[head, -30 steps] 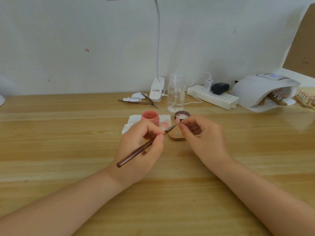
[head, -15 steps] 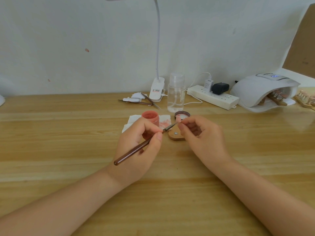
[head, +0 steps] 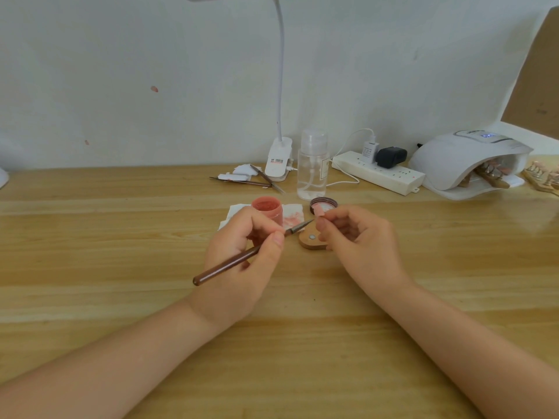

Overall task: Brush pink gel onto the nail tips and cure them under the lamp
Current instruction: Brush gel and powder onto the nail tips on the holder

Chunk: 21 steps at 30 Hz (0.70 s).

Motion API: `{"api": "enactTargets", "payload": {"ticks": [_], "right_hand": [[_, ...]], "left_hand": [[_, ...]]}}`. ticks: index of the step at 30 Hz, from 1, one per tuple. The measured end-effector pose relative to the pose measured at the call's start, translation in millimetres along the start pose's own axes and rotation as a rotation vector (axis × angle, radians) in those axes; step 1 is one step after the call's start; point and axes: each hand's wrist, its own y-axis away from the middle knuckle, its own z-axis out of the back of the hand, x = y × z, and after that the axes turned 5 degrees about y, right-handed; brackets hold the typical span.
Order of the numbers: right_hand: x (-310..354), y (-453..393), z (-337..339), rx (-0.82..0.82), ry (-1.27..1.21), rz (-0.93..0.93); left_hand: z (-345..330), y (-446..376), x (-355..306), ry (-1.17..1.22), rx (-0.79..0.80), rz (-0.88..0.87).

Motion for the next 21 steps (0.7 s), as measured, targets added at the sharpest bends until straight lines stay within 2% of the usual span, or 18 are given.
{"api": "enactTargets", "payload": {"ticks": [6, 10, 14, 21], "right_hand": [[-2, 0, -1, 0.009, -0.011, -0.001], [-1, 0, -1, 0.011, 0.0, 0.006], [-1, 0, -1, 0.003, 0.011, -0.008], [-3, 0, -2, 0.013, 0.03, -0.01]], "left_hand": [[-3, -2, -1, 0.054, -0.026, 0.112], [-1, -1, -3, 0.025, 0.011, 0.089], [-1, -6, -9, 0.066, -0.036, 0.105], [9, -37, -12, 0.294, -0.255, 0.415]]}}
